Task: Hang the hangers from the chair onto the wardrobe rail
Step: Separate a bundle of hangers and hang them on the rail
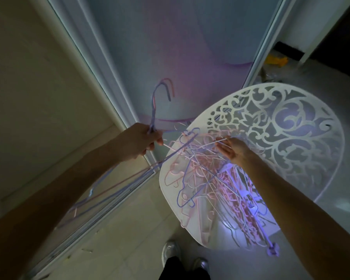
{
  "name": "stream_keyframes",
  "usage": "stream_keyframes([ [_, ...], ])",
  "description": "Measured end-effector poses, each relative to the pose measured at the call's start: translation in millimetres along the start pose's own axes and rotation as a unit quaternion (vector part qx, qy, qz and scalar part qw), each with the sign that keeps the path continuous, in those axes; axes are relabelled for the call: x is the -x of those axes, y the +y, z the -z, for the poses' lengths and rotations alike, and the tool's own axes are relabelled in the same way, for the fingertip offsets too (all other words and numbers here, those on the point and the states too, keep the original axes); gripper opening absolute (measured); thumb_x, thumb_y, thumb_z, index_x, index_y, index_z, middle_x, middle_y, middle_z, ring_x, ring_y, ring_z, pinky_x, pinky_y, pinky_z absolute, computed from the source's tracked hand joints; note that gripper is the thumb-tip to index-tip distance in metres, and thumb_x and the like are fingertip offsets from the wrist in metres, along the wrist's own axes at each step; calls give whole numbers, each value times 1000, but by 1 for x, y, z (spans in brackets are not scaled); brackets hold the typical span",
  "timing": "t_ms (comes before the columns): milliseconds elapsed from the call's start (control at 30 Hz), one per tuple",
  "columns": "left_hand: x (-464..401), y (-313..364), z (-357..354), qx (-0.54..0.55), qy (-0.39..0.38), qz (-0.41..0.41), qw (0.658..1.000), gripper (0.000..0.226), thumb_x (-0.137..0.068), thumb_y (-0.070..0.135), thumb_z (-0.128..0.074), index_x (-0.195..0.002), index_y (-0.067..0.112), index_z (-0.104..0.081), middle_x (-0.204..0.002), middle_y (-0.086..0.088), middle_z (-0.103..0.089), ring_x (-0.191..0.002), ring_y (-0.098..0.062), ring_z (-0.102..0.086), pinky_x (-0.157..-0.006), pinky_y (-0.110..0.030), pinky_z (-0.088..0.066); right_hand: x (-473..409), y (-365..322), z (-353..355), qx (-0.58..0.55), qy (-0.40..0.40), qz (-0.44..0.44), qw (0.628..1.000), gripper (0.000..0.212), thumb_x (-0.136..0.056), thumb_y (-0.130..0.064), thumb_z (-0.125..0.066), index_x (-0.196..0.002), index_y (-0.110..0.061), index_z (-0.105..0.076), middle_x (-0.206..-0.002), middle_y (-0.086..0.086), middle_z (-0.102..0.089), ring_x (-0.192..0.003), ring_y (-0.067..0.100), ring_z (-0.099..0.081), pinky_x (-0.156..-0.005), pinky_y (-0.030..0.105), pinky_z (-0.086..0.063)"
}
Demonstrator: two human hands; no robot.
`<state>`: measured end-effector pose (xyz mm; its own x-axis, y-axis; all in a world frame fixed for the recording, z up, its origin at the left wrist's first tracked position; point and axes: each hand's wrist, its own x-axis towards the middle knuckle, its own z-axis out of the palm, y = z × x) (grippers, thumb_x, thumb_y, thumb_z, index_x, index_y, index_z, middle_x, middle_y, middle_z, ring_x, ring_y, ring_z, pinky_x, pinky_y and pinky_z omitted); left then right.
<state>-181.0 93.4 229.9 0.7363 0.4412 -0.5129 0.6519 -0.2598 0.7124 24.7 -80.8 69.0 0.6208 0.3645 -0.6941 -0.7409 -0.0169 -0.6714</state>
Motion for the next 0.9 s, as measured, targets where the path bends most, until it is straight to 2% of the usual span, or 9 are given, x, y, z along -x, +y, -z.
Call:
stream_keyframes([
  [100,-14,-12,-17,-23,44,-15,999,36,-99,21,-42,-64,19,-53,-41,6,-47,-26,0,-39,-30,-6,-24,0,17,-14,-36,-3,3,999,28,-99,-6,-35,-76,-12,-49,-50,-3,-67,-45,5,-65,-48,18,-55],
  [233,-30,-30,-34,-80,45,27,995,38,-95,30,-47,-58,22,-55,-53,1,-45,-45,-9,-41,-47,-22,-31,-6,30,-22,-81,42,44,995,30,-97,1,-36,-72,-10,-49,-54,-3,-66,-56,10,-64,-49,17,-53],
  [333,-30,-50,-31,-149,81,9,985,49,-92,45,-48,-49,22,-56,-49,1,-45,-50,-12,-44,-57,-26,-34,-14,44,-24,-83,68,60,992,29,-96,1,-37,-71,-11,-48,-56,-1,-64,-52,6,-61,-49,15,-52],
  [467,-29,-77,-5,-106,117,31,987,60,-87,49,-55,-35,20,-52,-33,4,-42,-44,-14,-39,-52,-24,-30,-27,57,-31,-100,95,70,988,12,-94,4,-41,-91,-5,-49,-77,6,-57,-69,11,-57,-44,14,-52],
  [567,-28,-92,20,-58,124,60,989,60,-86,42,-59,-31,19,-50,-28,5,-37,-44,-15,-35,-50,-25,-26,-32,53,-30,-73,79,63,992,14,-92,4,-43,-87,-7,-50,-64,2,-64,-63,10,-60,-42,14,-49],
  [667,-22,-98,25,-45,175,56,982,53,-90,42,-54,-45,16,-47,-40,2,-39,-46,-17,-35,-50,-27,-24,-25,49,-26,0,61,33,998,26,-94,1,-37,-77,-16,-45,-41,-13,-60,-60,13,-64,-42,14,-50],
  [767,-14,-95,2,-106,182,30,977,53,-93,42,-47,-51,11,-45,-49,-10,-43,-49,-21,-43,-54,-30,-28,0,49,-17,16,5,-2,1000,29,-98,-6,-33,-74,-17,-45,-53,-4,-67,-46,6,-65,-46,14,-51],
  [833,-16,-88,-25,-89,153,14,984,41,-96,35,-47,-71,5,-60,-67,-21,-58,-70,-34,-59,-61,-31,-34,23,43,-5,88,-25,-18,996,26,-98,-12,-37,-75,-16,-48,-59,-3,-69,-51,8,-66,-52,17,-54],
  [900,-23,-81,-55,-59,132,8,989,28,-98,29,-43,-86,10,-59,-79,-17,-59,-91,-38,-61,-64,-31,-35,40,40,14,172,-47,-46,983,23,-96,-14,-40,-76,-15,-53,-57,-4,-68,-53,9,-66,-54,19,-54],
])
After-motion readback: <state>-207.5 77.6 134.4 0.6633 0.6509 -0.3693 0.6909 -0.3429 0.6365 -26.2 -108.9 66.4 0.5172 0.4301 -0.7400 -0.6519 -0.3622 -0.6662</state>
